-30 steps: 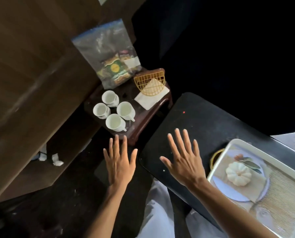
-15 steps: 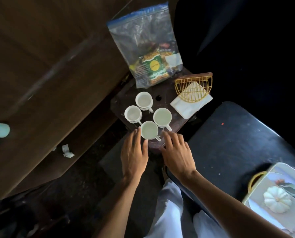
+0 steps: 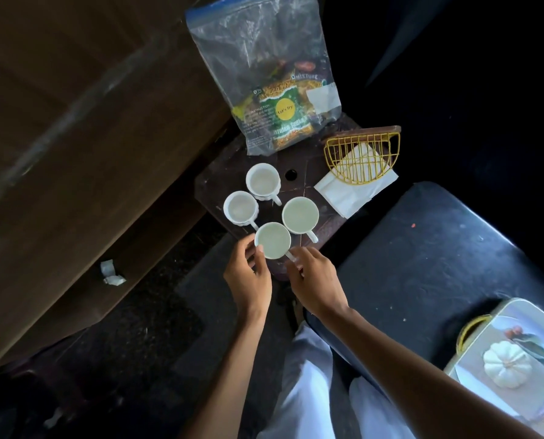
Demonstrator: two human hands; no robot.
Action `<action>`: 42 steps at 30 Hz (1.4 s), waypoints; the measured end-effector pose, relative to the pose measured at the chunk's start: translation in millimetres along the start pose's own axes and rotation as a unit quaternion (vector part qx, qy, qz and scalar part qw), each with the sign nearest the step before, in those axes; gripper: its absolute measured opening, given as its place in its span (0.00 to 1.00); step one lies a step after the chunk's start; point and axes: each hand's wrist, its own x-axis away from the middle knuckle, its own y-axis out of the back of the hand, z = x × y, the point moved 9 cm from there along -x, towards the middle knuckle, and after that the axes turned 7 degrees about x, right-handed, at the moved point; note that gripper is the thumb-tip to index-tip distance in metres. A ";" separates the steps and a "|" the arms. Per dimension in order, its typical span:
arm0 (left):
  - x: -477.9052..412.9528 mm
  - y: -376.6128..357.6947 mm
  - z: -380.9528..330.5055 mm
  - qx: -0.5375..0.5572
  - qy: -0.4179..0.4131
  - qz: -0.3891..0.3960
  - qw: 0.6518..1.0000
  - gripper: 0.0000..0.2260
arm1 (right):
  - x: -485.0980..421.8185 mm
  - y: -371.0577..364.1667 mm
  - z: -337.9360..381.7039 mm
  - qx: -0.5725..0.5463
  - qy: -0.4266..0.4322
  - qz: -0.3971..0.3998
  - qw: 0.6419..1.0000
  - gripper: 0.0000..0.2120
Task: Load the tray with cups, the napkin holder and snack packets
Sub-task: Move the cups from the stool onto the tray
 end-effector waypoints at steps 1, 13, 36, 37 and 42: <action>-0.3 0.4 0.6 0.001 0.007 -0.002 1.000 0.10 | -2.5 -0.9 -0.5 -0.008 0.000 -0.001 1.000 0.12; 51.3 1.6 -0.2 0.001 0.039 0.077 0.996 0.07 | 62.6 40.5 -30.5 -0.051 0.075 -0.075 0.993 0.07; 348.0 -228.1 15.2 -0.128 -0.015 0.349 0.928 0.08 | 320.3 105.5 -343.7 -0.067 -0.258 -0.173 0.948 0.06; 349.4 -232.3 20.1 -0.136 -0.006 0.351 0.927 0.08 | 320.4 103.0 -348.4 -0.075 -0.260 -0.166 0.948 0.06; 354.8 -243.6 38.2 -0.169 0.018 0.347 0.922 0.08 | 312.8 95.5 -363.7 -0.096 -0.261 -0.144 0.950 0.08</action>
